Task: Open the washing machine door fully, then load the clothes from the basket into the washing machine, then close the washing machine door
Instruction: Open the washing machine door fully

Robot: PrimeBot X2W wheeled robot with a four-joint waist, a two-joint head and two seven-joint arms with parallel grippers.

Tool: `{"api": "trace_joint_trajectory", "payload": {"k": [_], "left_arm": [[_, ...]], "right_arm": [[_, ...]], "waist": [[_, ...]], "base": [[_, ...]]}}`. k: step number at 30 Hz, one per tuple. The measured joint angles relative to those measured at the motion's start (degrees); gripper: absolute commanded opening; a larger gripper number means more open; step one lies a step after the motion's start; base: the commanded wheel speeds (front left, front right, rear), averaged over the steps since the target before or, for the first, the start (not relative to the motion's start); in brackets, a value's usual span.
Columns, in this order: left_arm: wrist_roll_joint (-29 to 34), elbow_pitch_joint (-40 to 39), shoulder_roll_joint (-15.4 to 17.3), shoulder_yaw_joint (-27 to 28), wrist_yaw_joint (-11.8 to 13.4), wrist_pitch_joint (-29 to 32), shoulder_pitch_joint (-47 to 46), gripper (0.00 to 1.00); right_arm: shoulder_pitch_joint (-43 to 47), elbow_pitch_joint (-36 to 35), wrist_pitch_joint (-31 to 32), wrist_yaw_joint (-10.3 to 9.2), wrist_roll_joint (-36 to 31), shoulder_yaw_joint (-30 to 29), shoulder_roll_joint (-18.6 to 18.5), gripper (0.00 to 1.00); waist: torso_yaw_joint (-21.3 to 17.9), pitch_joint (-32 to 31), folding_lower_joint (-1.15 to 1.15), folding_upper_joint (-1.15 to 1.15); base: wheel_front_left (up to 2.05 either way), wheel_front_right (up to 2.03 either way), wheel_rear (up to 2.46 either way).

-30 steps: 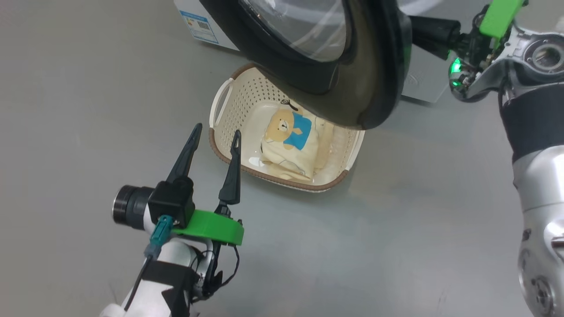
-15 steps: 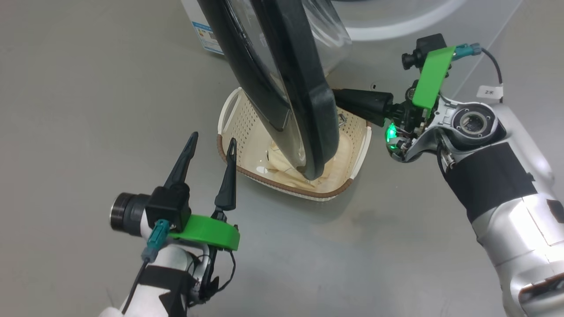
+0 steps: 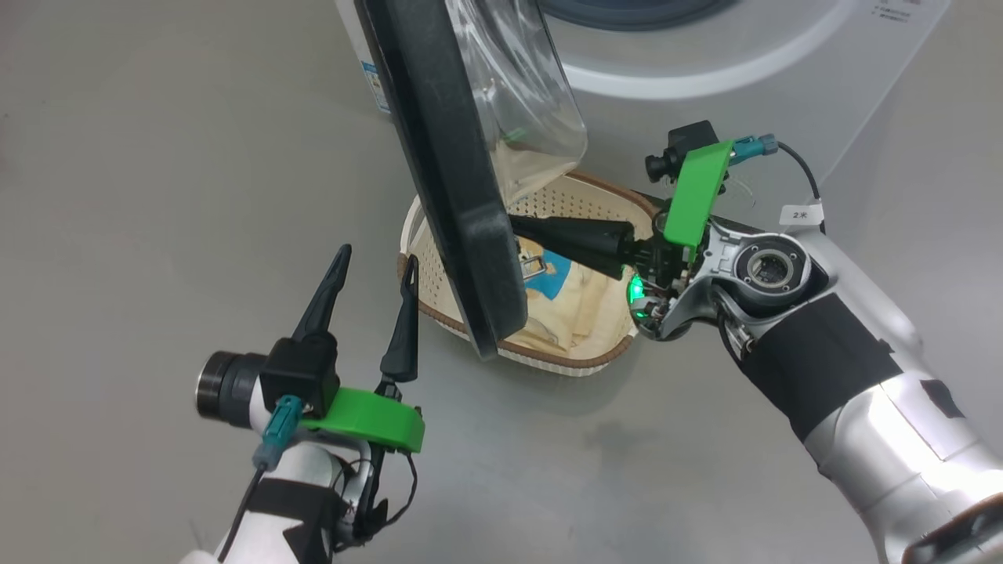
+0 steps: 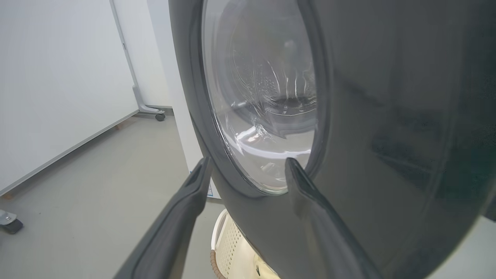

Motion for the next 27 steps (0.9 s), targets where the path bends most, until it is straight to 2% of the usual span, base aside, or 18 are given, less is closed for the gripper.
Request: {"api": "trace_joint_trajectory", "payload": {"k": [6, 11, 17, 20, 21, 22, 23, 27], "left_arm": [[0.0, 0.2, 0.0, 0.3, 0.0, 0.0, 1.3, 1.00], [0.2, 0.3, 0.0, 0.6, 0.0, 0.0, 2.0, 1.00], [0.5, 0.4, 0.0, 1.4, 0.0, 0.0, 2.1, 1.00], [0.8, 0.7, 0.0, 2.3, -0.1, 0.0, 2.2, 1.00], [1.0, 0.7, 0.1, 2.5, -0.1, 0.0, 2.3, 1.00], [1.0, 0.7, 0.1, 2.5, -0.1, 0.0, 2.4, 1.00], [1.0, 0.7, 0.1, 2.7, -0.1, 0.0, 2.5, 1.00], [1.0, 0.7, 0.4, 4.5, -0.1, 0.0, 4.7, 1.00]], "right_arm": [[0.7, -0.3, -2.2, 0.00, 2.5, 3.3, 0.0, 0.00], [0.7, -0.2, -5.2, 0.00, 3.2, 3.8, 0.1, 0.00], [1.3, -1.3, -13.1, 0.00, 1.1, 0.3, 0.2, 0.00], [3.3, -3.3, -18.5, 0.00, -1.9, -2.0, -1.0, 0.00], [4.0, -3.8, -20.3, 0.00, -2.8, -3.1, -1.5, 0.34], [4.7, -4.3, -22.3, 0.00, -3.7, -4.0, -2.2, 0.80], [5.5, -4.9, -24.1, 0.00, -4.7, -4.8, -2.9, 1.00], [8.7, -8.0, -33.1, 0.00, -10.5, -7.8, -6.4, 1.00]], "waist": [[0.2, -0.8, 0.00, 0.00], [-0.1, -1.3, 0.00, 0.00], [-1.1, -2.2, 0.00, 0.00], [-1.7, -2.9, 0.00, 0.00], [-1.9, -3.1, 0.00, 0.00], [-2.2, -3.4, 0.00, 0.00], [-2.5, -3.6, 0.00, 0.00], [-4.4, -4.9, 0.00, 0.00]], "base": [[0.00, 0.00, 0.00], [0.00, 0.00, 0.00], [0.00, 0.00, 0.00], [0.00, 0.00, 0.00], [0.00, 0.00, 0.00], [0.00, 0.00, 0.00], [0.00, 0.00, 0.00], [0.00, 0.00, 0.00]]}}
